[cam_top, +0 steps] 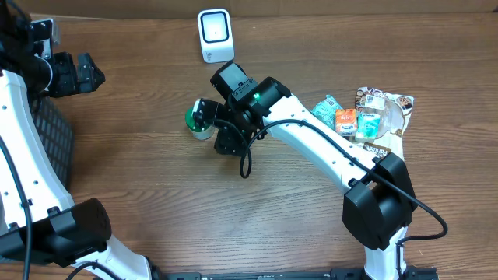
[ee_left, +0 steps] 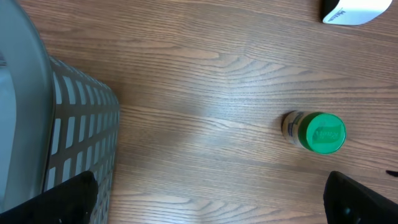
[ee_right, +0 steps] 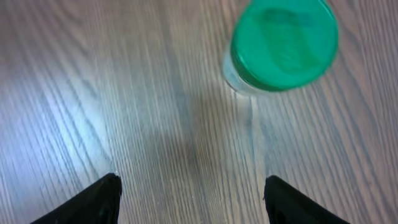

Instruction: Scan the item barcode

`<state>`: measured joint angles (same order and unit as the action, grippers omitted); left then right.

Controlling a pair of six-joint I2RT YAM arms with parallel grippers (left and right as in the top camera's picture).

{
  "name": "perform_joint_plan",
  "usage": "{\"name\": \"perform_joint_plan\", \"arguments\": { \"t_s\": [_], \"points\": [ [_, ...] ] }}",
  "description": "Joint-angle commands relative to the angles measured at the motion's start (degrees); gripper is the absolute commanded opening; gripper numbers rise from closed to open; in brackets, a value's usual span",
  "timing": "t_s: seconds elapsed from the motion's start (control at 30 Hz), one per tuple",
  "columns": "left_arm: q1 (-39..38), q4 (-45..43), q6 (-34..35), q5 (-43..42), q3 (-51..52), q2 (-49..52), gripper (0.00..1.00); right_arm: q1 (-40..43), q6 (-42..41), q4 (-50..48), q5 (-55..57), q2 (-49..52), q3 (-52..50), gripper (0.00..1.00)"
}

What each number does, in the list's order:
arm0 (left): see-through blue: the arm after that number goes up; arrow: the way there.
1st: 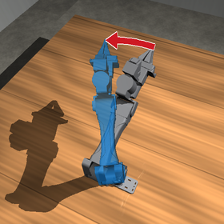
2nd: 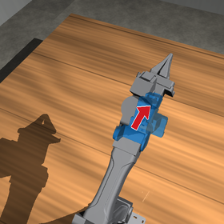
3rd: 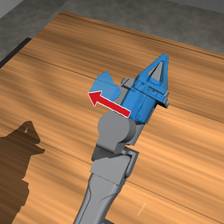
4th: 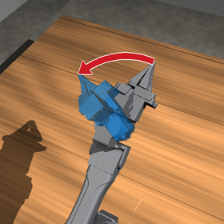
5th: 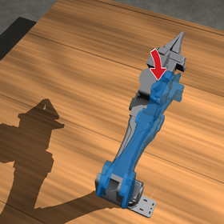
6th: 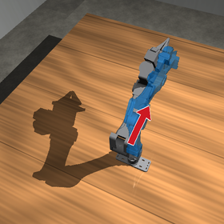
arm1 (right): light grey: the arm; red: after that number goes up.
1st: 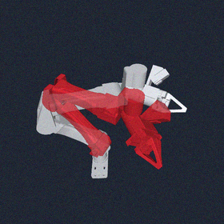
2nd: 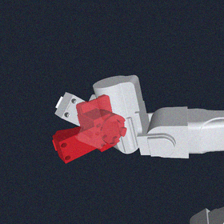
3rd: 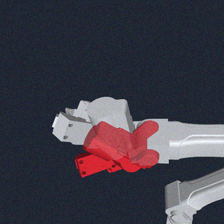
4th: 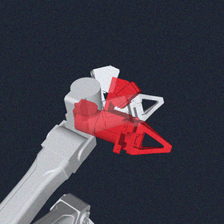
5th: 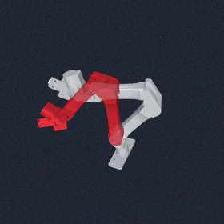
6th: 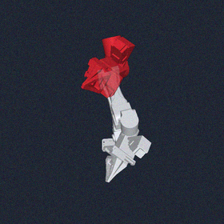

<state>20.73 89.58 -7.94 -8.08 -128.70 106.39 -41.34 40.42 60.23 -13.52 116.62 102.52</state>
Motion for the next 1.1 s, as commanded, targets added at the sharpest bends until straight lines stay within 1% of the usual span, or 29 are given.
{"name": "perform_joint_plan", "arguments": {
  "t_s": [0.0, 0.03, 0.07, 0.1, 0.13, 0.17, 0.2, 0.23, 0.3, 0.37, 0.4, 0.47, 0.5, 0.53, 0.57, 0.83, 0.97, 1.07],
  "points": [
    [-0.2, -0.1, -1.1, 0.0, -0.9, -0.7, 1.0, 0.1, 7.5, -0.5, -3.1, -0.1, -0.2, 0.72],
    [-0.2, -0.1, -1.1, 0.0, -0.9, -0.7, 1.0, 0.2, 7.6, -1.5, -3.1, -0.1, -0.2, 0.76],
    [-0.2, -0.1, -1.1, 0.0, -0.9, -0.7, 1.0, 0.2, 6.9, -3.3, -3.1, -0.1, -0.2, 0.98],
    [-0.2, -0.1, -1.1, 0.0, -0.9, -0.7, 1.0, 0.3, 3.0, -6.2, -2.6, -0.1, -0.2, 1.0],
    [-0.2, -0.1, -1.1, 0.0, -0.9, -0.7, 1.0, 0.3, -1.9, -9.5, -1.8, -0.1, -0.2, 1.0],
    [-0.2, -0.1, -1.1, 0.0, -0.9, -0.7, 1.0, 0.3, -10.8, -14.6, -0.6, -0.1, -0.2, 1.0],
    [-0.2, -0.1, -1.1, 0.0, -0.9, -0.7, 0.99, 0.3, -15.4, -17.0, 0.4, -0.1, -0.2, 1.0],
    [-0.2, -0.1, -1.1, 0.0, -0.9, -0.7, 1.0, 0.3, -24.4, -21.5, 3.4, 0.2, -0.2, 1.0],
    [-0.2, -0.1, -1.1, 0.0, -0.9, -0.7, 1.0, 0.3, -36.1, -26.1, 7.4, 1.1, -0.2, 1.0],
    [-0.2, -0.1, -1.1, 0.0, -0.9, -0.7, 1.0, 0.3, -45.4, -28.9, 9.5, 2.4, -0.2, 1.0],
    [-0.2, -0.1, -1.1, 0.0, -0.9, -0.7, 1.0, 0.3, -56.2, -30.3, 10.3, 4.0, -0.2, 1.0],
    [-0.2, -0.1, -1.1, 0.0, -0.9, -0.7, 1.0, 0.3, -68.5, -30.2, 10.5, 5.9, -0.2, 1.0],
    [-0.2, -0.1, -1.1, 0.0, -0.9, -0.7, 1.0, 0.2, -73.9, -29.8, 10.5, 6.8, -0.2, 1.0],
    [-0.2, -0.1, -1.1, 0.0, -0.9, -0.7, 0.99, -0.1, -77.5, -29.6, 10.5, 7.6, -0.2, 1.0],
    [-0.1, -0.1, -1.1, 0.0, -0.9, -0.7, 1.0, -0.5, -79.7, -29.8, 10.4, 8.7, -0.2, 1.0],
    [-0.1, -0.1, -1.1, 0.0, -0.9, -0.7, 1.0, -1.5, -79.3, -32.8, 10.3, 10.8, -0.2, 1.0],
    [-0.1, -0.1, -1.1, 0.0, -0.9, -0.7, 1.0, -1.5, -79.0, -36.5, 10.5, 13.3, -0.2, 0.96],
    [-0.1, -0.1, -1.1, 0.0, -0.9, -0.7, 1.0, -1.8, -79.0, -38.2, 10.5, 14.4, -0.2, 0.96]
  ]
}}
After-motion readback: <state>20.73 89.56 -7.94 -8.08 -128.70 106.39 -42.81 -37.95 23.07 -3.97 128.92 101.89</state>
